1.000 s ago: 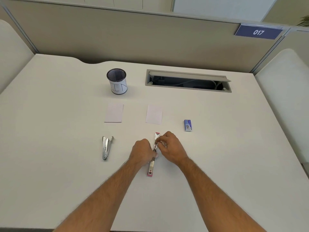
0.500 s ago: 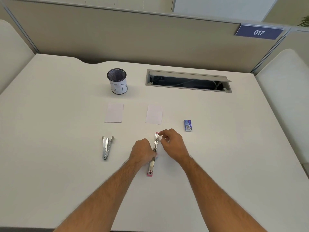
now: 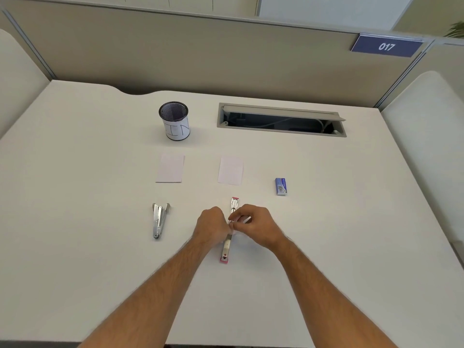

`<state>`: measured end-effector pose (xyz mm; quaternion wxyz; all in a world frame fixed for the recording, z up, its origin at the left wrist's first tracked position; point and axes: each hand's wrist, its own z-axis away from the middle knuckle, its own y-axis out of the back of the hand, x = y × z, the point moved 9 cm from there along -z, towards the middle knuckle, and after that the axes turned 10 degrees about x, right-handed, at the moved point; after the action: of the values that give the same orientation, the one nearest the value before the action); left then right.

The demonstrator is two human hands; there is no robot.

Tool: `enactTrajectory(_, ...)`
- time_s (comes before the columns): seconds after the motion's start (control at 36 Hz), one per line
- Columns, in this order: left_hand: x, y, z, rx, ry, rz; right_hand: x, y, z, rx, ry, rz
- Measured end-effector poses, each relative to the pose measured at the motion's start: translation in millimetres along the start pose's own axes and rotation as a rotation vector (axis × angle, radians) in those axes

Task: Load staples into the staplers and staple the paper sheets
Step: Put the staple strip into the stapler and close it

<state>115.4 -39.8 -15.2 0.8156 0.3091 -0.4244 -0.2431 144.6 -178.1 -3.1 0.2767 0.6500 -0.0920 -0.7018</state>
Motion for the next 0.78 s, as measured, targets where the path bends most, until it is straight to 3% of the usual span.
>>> enactTrajectory(0.31, -1.0, -1.8, 1.1, 0.013, 0.005, 0.022, -6.8, 2.1, -7.6, 0.169, 0.048, 0.202)
enactTrajectory(0.56, -0.8, -3.0, 0.6, 0.023, -0.005, 0.004, -14.9, -7.3, -10.3, 0.16, 0.118, 0.406)
enactTrajectory(0.78, 0.8, -4.6, 0.3, 0.054, -0.04, -0.045, -21.5, -20.2, 5.1, 0.113, 0.356, 0.641)
